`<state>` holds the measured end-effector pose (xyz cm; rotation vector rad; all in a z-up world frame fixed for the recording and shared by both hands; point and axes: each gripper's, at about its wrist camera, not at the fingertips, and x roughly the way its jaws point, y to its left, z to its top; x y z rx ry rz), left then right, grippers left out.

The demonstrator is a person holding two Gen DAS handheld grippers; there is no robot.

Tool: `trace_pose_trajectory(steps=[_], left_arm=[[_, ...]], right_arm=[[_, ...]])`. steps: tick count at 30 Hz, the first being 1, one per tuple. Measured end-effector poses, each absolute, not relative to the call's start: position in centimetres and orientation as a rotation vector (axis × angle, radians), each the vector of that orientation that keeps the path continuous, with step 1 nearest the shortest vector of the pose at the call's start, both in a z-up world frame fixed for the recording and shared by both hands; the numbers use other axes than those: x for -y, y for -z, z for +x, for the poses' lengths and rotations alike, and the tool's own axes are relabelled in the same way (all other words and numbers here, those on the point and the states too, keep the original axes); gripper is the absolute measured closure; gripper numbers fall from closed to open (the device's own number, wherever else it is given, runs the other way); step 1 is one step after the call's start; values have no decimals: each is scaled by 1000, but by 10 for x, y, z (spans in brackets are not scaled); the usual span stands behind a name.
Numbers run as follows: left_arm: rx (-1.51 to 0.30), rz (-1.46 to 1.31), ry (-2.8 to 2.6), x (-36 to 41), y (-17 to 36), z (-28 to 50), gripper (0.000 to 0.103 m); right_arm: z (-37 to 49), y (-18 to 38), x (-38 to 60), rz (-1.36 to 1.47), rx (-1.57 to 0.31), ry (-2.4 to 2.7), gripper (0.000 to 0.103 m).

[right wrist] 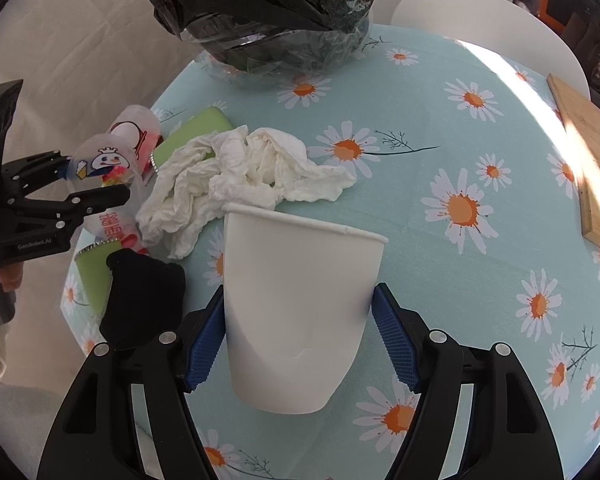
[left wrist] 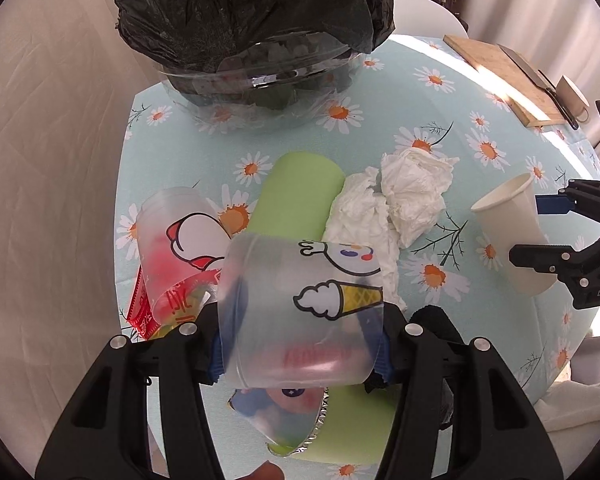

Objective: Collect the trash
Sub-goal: 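Lift both cups and carry them over the black-bagged bin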

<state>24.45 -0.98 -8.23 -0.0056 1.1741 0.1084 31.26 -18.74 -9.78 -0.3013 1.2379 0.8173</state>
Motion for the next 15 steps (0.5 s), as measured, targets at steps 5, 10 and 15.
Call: trace_pose_trajectory(steps=[5, 10, 15], left_arm=[[-1145, 1, -119, 22, 66, 242, 47], [-1110, 3, -131, 29, 51, 237, 47], [-1061, 3, -136, 35, 31, 228, 47]], right_arm=[[307, 88, 199, -295, -1206, -829, 36], [303, 75, 209, -284, -1150, -818, 36], [301, 58, 220, -262, -1109, -820, 36]])
